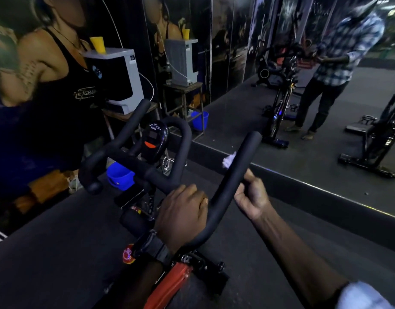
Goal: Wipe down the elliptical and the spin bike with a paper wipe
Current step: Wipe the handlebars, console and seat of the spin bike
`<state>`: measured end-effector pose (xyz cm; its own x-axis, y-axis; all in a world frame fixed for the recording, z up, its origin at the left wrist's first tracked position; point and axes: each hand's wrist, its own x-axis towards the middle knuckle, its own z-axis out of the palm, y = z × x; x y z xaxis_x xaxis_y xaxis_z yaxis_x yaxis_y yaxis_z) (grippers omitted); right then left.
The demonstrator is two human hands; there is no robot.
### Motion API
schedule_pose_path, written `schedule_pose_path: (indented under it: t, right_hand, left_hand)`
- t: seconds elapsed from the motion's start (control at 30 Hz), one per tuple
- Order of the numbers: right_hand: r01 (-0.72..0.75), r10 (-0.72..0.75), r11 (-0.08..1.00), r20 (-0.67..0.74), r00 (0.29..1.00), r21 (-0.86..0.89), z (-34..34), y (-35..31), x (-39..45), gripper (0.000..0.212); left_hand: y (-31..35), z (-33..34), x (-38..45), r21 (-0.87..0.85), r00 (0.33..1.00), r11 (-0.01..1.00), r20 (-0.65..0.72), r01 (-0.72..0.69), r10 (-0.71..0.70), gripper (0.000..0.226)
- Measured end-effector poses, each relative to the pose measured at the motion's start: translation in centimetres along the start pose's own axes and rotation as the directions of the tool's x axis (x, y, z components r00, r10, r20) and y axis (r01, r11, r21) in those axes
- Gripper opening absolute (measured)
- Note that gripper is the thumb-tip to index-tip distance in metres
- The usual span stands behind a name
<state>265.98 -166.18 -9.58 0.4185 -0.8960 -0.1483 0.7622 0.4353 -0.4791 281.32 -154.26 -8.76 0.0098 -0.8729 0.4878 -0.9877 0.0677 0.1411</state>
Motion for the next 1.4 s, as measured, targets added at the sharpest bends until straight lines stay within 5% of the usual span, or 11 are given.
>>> schedule_pose_path:
  t: [0.17, 0.27, 0.37, 0.5, 0.6, 0.83, 1.0, 1.1, 1.23, 1.4]
  right_hand:
    - [-0.221, 0.219, 0.972, -0.037, 0.975, -0.08, -1.9, 4.9, -3.5, 0.041]
    - [-0.092, 0.088, 0.992, -0.054, 0.995, -0.082, -0.1, 0.1, -0.8, 0.04]
    - [0.095, -0.1, 0.989, -0.037, 0.994, -0.118, 1.7, -3.8, 2.0, 0.044]
    - [-0.052, 0.051, 0.998, -0.034, 0.998, -0.029, -0.6, 0.5, -0.8, 0.031]
    - [-0.155, 0.149, 0.971, -0.048, 0.988, -0.184, -2.2, 3.9, -3.9, 0.03]
    - [0.119, -0.126, 0.986, -0.053, 0.991, -0.12, 0.6, -3.7, 2.7, 0.044]
    - [-0.125, 0.121, 0.976, -0.035, 0.992, -0.18, -2.1, 2.1, -2.4, 0.029]
    - [-0.086, 0.089, 0.942, -0.007, 0.996, -0.326, -1.0, 0.0, -1.4, 0.032]
    - [0.074, -0.086, 0.982, -0.061, 0.994, -0.171, 2.6, -5.4, 2.8, 0.025]
    - [-0.117, 0.116, 0.993, -0.059, 0.992, -0.031, 0.4, -0.8, 0.8, 0.026]
  left_hand:
    - [0.7, -0.6, 0.4, -0.044, 0.999, 0.998, 0.04, 0.038, -0.036, 0.02]
    - [1.8, -0.3, 2.0, -0.167, 0.992, 0.986, 0.125, 0.017, 0.004, 0.023]
    - [2.9, 0.5, 4.7, -0.409, 0.971, 0.902, 0.235, 0.138, -0.042, 0.032]
    - [3.0, 1.5, 8.4, -0.482, 0.986, 0.868, 0.159, 0.124, -0.052, 0.028]
    - [2.9, 2.0, 11.0, -0.5, 0.997, 0.865, 0.076, 0.049, -0.013, 0.018]
    - [3.0, 3.2, 14.5, -0.61, 0.996, 0.789, -0.081, -0.071, 0.027, 0.019]
    - [2.5, 4.4, 14.2, -0.58, 0.979, 0.798, -0.198, -0.163, 0.056, 0.024]
    - [2.5, 4.4, 14.1, -0.584, 0.979, 0.793, -0.19, -0.172, 0.072, 0.029]
    - [2.8, 4.5, 13.8, -0.575, 0.978, 0.805, -0.204, -0.146, 0.032, 0.029]
    - [2.9, 4.6, 13.7, -0.574, 0.979, 0.807, -0.202, -0.137, 0.022, 0.029]
